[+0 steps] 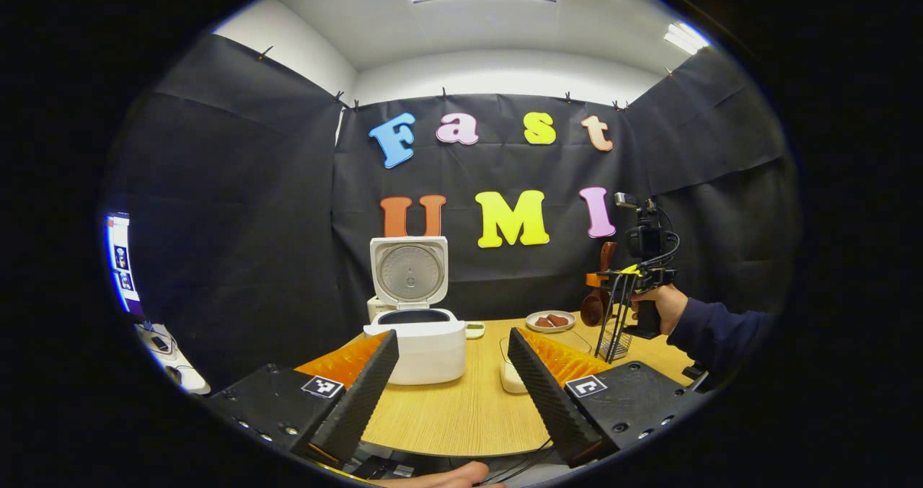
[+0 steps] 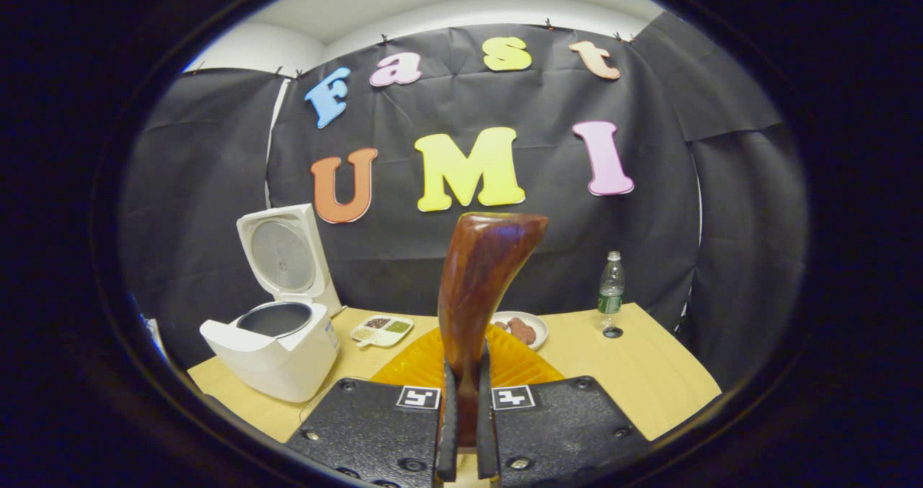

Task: Close the left gripper, press the button to open the rice cooker; take a wooden spoon from the chopstick holder with the right hand, scoop a spoonful of rice and pour it into the rice cooker, then put the wooden spoon back into the chopstick holder.

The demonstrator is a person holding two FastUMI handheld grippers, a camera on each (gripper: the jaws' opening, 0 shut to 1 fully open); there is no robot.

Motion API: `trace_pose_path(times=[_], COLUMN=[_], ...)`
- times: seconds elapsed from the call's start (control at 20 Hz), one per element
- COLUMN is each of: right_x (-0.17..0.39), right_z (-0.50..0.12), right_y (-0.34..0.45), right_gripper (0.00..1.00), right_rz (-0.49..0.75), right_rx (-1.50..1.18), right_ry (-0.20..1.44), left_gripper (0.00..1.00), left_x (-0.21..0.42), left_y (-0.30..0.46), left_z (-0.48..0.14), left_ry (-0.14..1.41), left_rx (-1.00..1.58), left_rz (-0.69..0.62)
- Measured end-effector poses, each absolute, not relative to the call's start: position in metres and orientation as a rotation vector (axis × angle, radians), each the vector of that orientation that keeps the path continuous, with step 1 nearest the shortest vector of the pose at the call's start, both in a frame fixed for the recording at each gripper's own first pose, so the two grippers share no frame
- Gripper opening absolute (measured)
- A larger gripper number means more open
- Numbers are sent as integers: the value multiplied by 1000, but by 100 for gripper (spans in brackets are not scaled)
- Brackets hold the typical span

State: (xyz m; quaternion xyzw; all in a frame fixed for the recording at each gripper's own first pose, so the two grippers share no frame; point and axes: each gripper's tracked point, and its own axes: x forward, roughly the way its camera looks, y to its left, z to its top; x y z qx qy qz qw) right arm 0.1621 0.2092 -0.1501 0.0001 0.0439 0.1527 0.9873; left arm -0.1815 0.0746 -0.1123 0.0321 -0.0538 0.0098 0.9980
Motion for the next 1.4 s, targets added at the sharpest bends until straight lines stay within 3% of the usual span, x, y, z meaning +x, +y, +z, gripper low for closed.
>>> trace_pose_path(times=[0.5,0.65,0.85,0.9,1.1,1.25,1.4], right_x=[166,172,171,167,151,147,150], right_z=[-252,-266,-292,-293,-302,-302,-304], right_y=[267,257,265,272,299,309,306], right_gripper=[13,17,16,13,16,10,16], right_rz=[325,257,259,285,384,404,383], right_rx=[-117,-178,-219,-200,-26,23,102], right_ry=[160,147,210,221,307,313,332], left_gripper=[96,96,96,96,96,96,96], left_x=[-189,-186,-183,-183,-182,-183,-185], left_y=[104,104,106,104,102,103,112], left_z=[-121,-123,-125,-125,-125,-127,-126], left_ry=[-100,-95,-89,-91,-92,-91,-93], left_rx=[40,12,33,36,43,53,35], left_rz=[60,53,66,63,63,70,82])
